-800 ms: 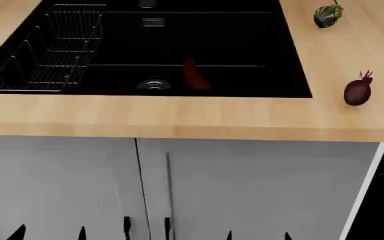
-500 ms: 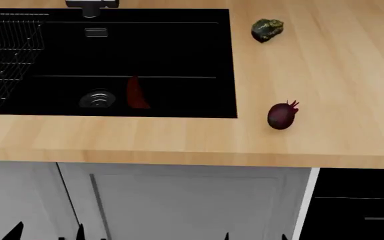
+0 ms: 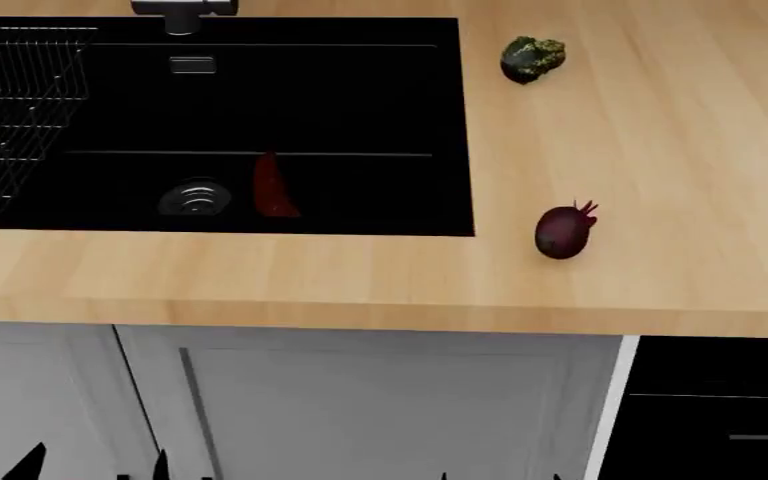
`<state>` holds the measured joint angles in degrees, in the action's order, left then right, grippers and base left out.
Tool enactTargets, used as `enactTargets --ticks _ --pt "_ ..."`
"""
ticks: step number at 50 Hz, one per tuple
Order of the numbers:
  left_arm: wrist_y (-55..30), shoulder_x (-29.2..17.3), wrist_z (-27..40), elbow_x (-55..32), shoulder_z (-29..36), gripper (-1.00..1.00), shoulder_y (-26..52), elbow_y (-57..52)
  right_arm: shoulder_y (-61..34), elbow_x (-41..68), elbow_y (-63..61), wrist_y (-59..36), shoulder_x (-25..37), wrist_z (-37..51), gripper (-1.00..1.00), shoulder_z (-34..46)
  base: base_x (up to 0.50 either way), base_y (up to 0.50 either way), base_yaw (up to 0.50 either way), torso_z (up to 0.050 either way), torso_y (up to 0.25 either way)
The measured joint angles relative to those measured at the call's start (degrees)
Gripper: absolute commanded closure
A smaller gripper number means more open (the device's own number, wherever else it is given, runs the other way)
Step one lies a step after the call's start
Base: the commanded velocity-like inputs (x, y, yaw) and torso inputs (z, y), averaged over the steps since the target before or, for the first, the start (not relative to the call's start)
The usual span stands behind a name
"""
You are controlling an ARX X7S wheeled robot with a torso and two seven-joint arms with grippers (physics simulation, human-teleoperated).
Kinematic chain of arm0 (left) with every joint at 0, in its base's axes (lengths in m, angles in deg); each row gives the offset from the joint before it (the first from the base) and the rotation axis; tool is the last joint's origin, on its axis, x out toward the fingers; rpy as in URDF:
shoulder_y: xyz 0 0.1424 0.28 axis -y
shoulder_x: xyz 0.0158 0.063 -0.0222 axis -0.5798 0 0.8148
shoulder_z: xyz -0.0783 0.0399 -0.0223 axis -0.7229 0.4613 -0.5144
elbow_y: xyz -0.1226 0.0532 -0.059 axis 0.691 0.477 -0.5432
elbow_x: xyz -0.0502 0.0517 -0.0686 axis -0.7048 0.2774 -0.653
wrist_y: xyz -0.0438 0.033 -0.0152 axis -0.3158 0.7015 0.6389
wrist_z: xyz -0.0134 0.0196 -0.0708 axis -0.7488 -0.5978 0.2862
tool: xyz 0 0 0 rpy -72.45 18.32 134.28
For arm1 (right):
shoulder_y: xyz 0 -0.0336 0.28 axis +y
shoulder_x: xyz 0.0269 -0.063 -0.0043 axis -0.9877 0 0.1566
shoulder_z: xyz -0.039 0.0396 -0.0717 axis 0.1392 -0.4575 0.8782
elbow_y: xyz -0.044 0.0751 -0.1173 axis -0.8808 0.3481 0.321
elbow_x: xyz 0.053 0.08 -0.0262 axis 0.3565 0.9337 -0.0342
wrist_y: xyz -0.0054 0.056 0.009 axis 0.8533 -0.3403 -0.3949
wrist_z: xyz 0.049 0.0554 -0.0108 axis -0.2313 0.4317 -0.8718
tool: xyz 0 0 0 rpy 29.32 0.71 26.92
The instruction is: Pick the beet from the counter and place it in the sink
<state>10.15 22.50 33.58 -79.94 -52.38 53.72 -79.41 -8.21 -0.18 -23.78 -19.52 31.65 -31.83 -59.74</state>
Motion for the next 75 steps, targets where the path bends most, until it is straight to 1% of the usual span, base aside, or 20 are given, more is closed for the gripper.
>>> enactTargets --ticks 9,20,29,34,39,44,57,66,75 --pt "0.3 0.4 -0.5 2.5 -0.2 -1.00 -0.3 0.2 0.0 1.6 -0.3 -1.2 -0.4 -1.1 -1.00 -0.8 0.00 0.00 0.00 0.000 0.000" --pt "0.5 0.0 -0.3 2.9 0.4 -1.00 -0.5 -1.1 0.3 2.6 -2.8 -2.6 0.4 -1.1 -1.00 -0.1 0.00 0.00 0.00 0.000 0.000" --pt "-3.3 -0.6 0.7 3.2 0.9 -1.00 -0.1 -5.8 0.3 2.8 -8.7 -6.7 1.6 0.4 -1.00 0.1 0.00 0.00 0.00 0.000 0.000" --pt "-7.5 -1.1 1.0 3.2 1.2 -1.00 0.9 -9.4 0.0 3.5 -12.6 -9.7 2.5 1.0 -1.00 -0.1 0.00 0.00 0.00 0.000 0.000" --pt "-15.1 -1.8 1.2 3.5 1.4 -1.00 3.0 -14.5 -0.9 4.7 -18.3 -15.7 3.6 1.9 -1.00 -0.7 0.00 0.00 0.00 0.000 0.000" --pt "-23.2 -2.7 0.9 3.2 0.9 -1.00 6.0 -19.3 -2.7 6.5 -25.2 -24.3 5.4 2.9 -1.00 -1.9 0.00 0.00 0.00 0.000 0.000" --pt "-40.7 -4.6 -0.3 0.4 -2.8 -1.00 13.6 -28.2 -10.0 13.0 -39.7 -45.4 8.2 5.2 -1.00 -7.3 0.00 0.00 0.00 0.000 0.000" --pt "-48.1 -5.8 -0.4 -0.8 -4.7 -1.00 17.7 -31.4 -16.4 18.4 -46.6 -57.6 9.2 6.0 -1.00 -11.3 0.00 0.00 0.00 0.000 0.000" --pt "-52.6 -7.0 0.1 -1.2 -6.9 -1.00 20.0 -33.8 -20.7 21.3 -50.5 -64.1 9.9 6.8 -1.00 -13.0 0.00 0.00 0.00 0.000 0.000"
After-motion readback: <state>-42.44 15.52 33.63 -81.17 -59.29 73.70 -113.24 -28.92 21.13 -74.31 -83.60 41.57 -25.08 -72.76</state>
